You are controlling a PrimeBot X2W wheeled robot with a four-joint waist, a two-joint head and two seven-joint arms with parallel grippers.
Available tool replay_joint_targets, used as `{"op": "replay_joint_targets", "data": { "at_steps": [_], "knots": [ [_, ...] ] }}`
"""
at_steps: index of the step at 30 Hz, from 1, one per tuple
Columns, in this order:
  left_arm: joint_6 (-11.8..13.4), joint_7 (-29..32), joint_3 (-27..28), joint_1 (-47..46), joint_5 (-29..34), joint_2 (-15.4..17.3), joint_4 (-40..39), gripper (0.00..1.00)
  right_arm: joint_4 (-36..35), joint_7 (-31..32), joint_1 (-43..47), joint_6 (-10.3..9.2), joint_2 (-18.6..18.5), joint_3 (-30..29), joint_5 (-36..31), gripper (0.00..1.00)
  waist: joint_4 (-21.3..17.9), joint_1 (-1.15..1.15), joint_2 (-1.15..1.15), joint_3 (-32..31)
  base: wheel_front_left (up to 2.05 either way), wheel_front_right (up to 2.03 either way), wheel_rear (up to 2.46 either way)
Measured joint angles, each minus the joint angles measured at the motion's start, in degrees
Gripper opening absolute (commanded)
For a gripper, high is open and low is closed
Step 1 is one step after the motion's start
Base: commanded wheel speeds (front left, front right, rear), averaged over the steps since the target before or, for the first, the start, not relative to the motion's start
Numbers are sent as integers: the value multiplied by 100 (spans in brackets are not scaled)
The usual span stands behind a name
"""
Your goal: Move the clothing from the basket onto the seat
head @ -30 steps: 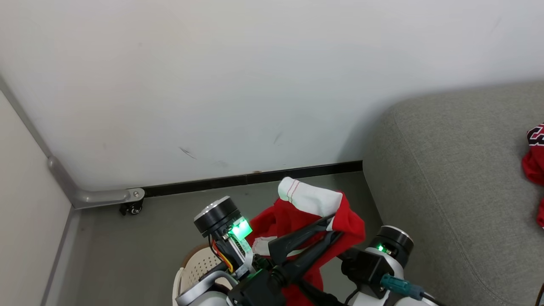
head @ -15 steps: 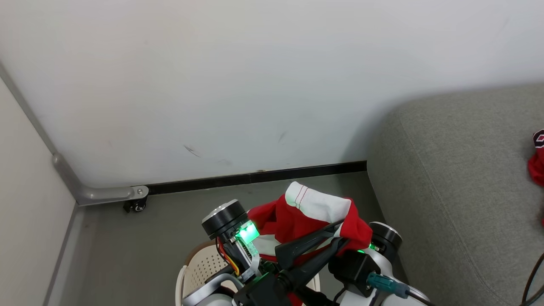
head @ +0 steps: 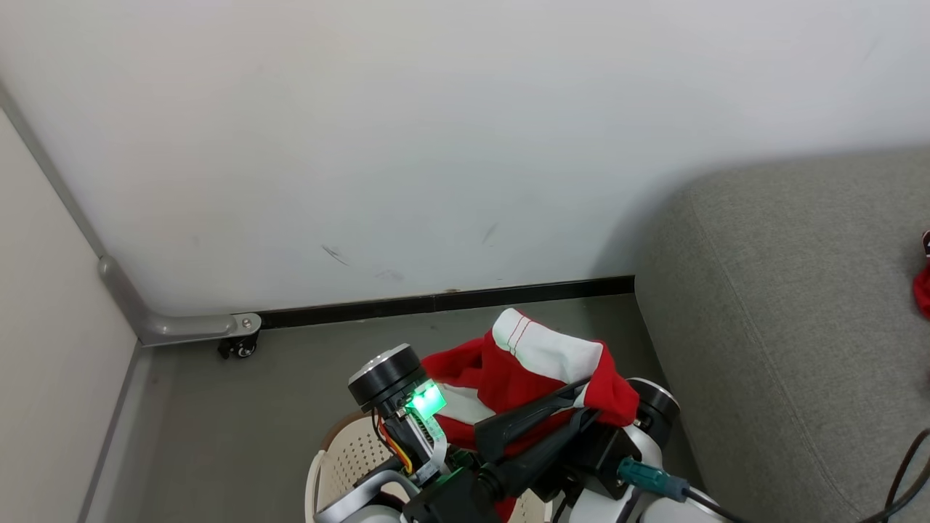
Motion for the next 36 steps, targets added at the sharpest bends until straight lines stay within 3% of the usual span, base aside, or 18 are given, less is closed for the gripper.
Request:
{"op": "replay_joint_targets", "data": {
  "at_steps": [23,36],
  "knots": [
    [68,0,588,48,-100,136,125,0,244,1,281,-1,94,-1499,0,0,-15,0,0,-22,0,0,0],
    [212,0,887,377,-163,170,519,0,38,1,468,-1,283,-1914,154,0,-10,0,0,-41,0,0,0]
  ]
}}
